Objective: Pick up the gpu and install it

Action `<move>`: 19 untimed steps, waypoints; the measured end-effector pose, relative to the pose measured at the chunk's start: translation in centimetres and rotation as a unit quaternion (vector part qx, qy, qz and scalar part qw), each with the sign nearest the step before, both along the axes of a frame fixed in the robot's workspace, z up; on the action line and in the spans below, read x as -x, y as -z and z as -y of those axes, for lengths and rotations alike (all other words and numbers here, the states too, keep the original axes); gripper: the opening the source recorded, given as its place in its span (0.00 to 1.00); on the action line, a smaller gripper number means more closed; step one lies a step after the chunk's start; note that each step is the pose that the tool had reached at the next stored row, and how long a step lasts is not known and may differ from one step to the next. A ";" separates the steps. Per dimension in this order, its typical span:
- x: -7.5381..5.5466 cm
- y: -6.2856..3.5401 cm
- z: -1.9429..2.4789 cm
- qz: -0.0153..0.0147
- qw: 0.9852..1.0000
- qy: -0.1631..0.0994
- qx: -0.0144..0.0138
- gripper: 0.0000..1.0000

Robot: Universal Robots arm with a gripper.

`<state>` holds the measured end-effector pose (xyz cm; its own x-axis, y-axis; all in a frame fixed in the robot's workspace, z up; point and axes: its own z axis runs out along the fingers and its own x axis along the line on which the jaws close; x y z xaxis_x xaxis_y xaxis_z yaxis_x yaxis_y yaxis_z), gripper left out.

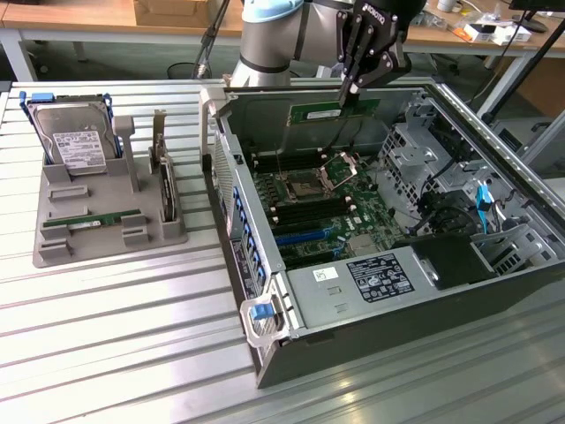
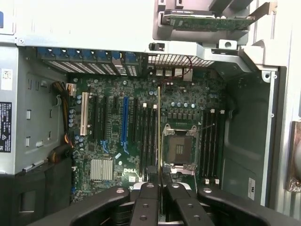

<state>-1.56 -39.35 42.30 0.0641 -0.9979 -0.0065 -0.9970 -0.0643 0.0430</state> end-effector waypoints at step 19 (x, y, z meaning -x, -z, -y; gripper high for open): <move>-2.1 0.00 0.00 0.000 1.000 0.000 0.000 0.13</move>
